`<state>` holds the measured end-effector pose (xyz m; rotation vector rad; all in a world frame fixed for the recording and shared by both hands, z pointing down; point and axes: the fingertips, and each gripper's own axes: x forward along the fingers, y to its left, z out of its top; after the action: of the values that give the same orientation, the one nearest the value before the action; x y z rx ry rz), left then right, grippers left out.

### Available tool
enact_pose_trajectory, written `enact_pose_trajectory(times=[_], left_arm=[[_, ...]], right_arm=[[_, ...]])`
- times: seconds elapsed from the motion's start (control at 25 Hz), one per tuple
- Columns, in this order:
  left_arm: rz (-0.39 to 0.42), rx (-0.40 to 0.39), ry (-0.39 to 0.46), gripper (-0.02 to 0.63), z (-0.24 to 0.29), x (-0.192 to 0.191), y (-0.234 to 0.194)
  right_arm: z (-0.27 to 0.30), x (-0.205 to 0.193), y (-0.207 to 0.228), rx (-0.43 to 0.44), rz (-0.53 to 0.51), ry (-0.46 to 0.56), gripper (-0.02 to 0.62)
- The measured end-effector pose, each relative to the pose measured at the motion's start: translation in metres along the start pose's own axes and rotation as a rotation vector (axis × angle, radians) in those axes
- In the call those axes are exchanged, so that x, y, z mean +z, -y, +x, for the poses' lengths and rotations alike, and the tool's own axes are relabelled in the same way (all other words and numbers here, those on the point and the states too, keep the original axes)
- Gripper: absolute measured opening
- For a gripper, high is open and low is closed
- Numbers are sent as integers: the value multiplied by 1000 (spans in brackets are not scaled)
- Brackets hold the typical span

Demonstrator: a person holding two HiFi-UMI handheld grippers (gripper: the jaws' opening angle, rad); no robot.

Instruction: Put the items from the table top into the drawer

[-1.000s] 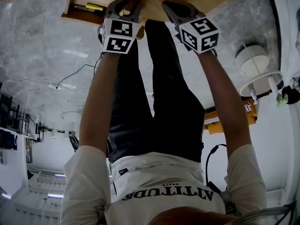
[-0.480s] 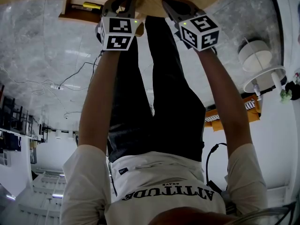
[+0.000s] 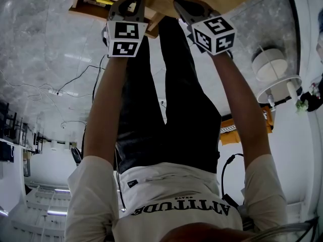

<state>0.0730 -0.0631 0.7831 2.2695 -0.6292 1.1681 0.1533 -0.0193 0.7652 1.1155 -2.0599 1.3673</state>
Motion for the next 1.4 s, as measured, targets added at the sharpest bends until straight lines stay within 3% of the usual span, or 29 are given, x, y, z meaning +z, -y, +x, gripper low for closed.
enact_pose_trajectory(times=[0.56, 1.04, 1.2, 1.4], left_arm=[[-134, 100, 55, 61, -43, -33, -50], [-337, 234, 82, 62, -79, -84, -98], [-380, 284, 65, 61, -89, -104, -103], [-417, 283, 19, 61, -86, -124, -109]], right_arm=[[38, 14, -46, 66, -111, -76, 20], [74, 18, -80, 119, -192, -147, 20], [84, 19, -87, 136, -208, -169, 20], [99, 24, -97, 154, -225, -183, 20]])
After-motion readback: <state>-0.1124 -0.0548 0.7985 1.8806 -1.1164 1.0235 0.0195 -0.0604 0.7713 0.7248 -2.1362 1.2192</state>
